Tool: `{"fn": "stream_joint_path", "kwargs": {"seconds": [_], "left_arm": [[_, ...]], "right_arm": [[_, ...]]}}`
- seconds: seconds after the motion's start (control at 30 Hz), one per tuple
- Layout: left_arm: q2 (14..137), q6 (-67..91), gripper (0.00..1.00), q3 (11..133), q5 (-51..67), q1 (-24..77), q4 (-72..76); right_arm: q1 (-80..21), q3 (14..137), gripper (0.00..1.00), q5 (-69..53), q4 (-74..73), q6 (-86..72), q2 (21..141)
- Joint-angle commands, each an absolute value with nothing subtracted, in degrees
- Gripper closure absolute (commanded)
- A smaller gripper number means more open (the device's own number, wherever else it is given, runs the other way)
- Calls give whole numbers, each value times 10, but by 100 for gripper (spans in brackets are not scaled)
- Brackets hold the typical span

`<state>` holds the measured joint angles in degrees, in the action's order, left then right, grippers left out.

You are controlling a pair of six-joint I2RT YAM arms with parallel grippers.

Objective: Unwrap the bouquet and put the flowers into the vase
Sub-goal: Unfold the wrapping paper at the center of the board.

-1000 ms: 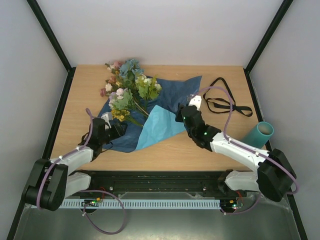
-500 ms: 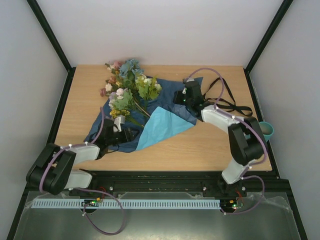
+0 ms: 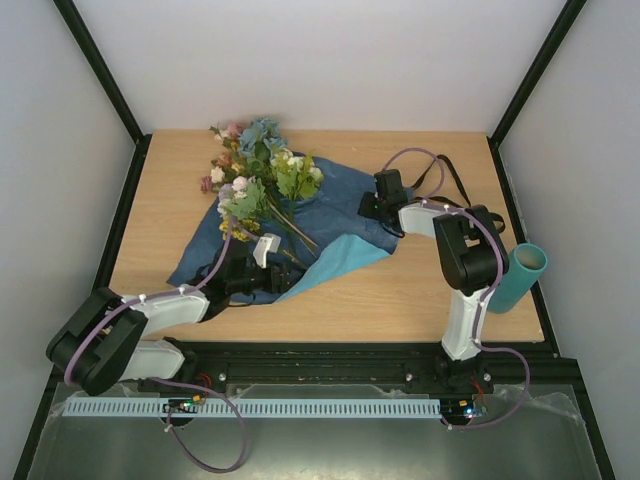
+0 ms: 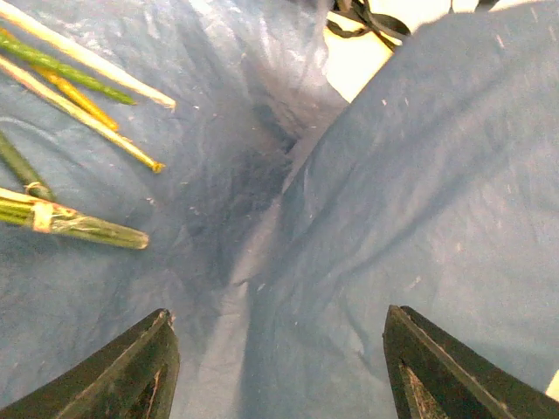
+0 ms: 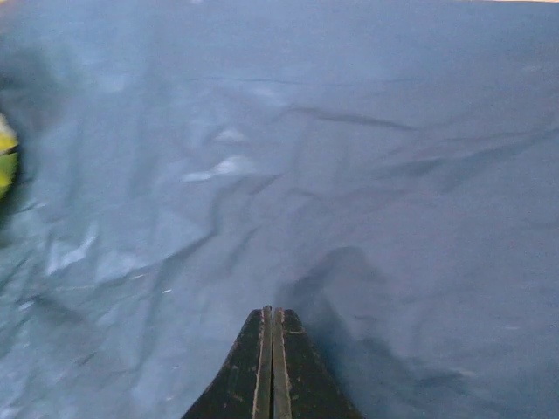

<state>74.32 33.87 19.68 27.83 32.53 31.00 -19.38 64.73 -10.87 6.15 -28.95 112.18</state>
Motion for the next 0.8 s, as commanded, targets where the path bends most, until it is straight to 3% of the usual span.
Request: {"fn": "stream_joint_path", "kwargs": {"seconds": [0.0,0.37,0.77], "left_arm": [[744,326,34,202,319,334,352],[793,289,33,237,367,395,340],[851,227,31,301,330,469,252]], "right_arm": [[-179,646,98,-61,50,-285,1137],[-166,644,97,2,26,-287,1129],[-191,588,78,-23,-19,-328,951]]}}
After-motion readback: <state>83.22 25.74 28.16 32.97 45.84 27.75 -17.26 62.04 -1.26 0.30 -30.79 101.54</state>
